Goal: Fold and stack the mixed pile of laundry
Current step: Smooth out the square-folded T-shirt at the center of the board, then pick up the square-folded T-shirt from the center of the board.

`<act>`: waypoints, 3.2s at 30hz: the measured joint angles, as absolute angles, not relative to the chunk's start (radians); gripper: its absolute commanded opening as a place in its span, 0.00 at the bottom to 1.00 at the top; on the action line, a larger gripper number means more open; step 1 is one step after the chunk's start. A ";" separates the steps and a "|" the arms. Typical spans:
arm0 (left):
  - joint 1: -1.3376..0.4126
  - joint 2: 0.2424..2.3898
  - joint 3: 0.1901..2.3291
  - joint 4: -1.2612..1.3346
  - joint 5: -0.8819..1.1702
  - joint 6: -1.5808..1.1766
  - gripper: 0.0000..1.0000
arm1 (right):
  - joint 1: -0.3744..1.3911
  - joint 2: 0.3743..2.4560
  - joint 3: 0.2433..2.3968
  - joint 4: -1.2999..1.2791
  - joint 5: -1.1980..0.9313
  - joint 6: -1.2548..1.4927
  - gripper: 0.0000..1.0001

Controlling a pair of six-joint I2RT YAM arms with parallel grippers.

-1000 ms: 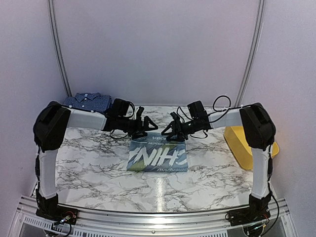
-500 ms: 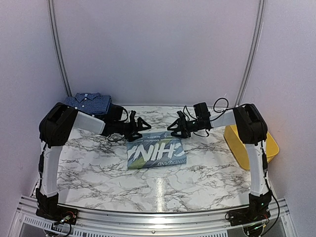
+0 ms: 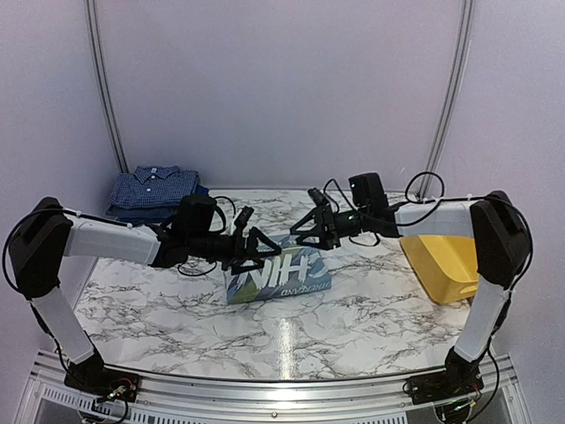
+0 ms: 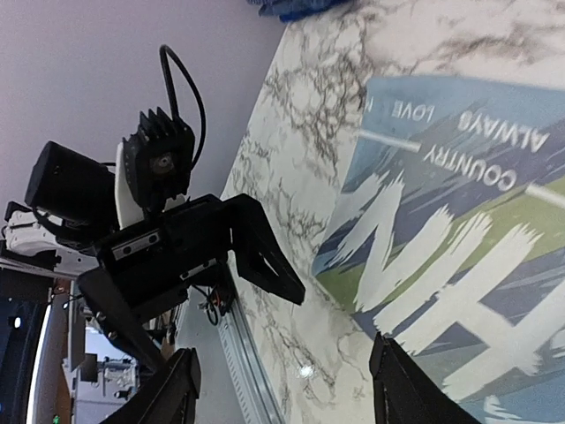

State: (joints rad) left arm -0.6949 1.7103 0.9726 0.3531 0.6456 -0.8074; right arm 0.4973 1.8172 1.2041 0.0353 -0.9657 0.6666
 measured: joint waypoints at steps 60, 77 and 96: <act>-0.360 2.045 0.989 0.673 0.559 -0.875 0.99 | 0.344 2.331 1.393 0.419 -0.997 0.880 0.58; -0.841 1.786 1.338 -0.067 0.055 0.004 0.86 | 0.297 1.754 1.125 -0.186 -0.781 0.513 0.58; -1.071 2.283 1.752 -0.189 0.006 0.263 0.44 | 0.237 1.715 0.939 -0.252 -0.767 0.527 0.58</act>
